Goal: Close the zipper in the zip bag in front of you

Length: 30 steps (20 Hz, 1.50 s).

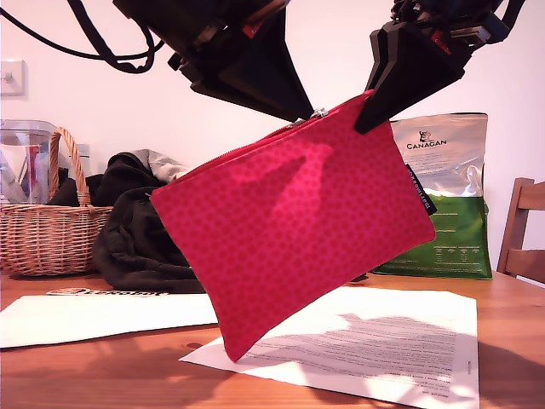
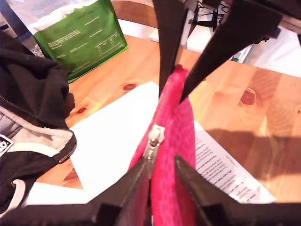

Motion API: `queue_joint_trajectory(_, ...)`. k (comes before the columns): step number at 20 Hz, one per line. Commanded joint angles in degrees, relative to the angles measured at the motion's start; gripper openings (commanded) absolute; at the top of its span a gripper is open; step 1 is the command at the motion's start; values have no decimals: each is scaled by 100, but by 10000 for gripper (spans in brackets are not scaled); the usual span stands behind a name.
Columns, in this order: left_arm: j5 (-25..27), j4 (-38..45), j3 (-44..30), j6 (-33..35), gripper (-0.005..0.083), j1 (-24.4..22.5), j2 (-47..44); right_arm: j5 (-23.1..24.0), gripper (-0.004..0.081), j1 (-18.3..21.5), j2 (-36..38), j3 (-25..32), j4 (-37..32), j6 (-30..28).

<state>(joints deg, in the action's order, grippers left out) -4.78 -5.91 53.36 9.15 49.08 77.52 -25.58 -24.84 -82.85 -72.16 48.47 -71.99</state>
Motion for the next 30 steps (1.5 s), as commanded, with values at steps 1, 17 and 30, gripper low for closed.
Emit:
queue_joint_trajectory(1,70,85,-107,22,150,-24,98,-52,-11,-28,-13,-72,-37,26)
queue_joint_trajectory(17,26,151,44,179,105,-22,413,-87,-11,-28,-13,-72,-35,24)
queue_joint_trajectory(30,-120,114,227,177,91,-22,413,-92,-11,-28,-13,-72,-39,26)
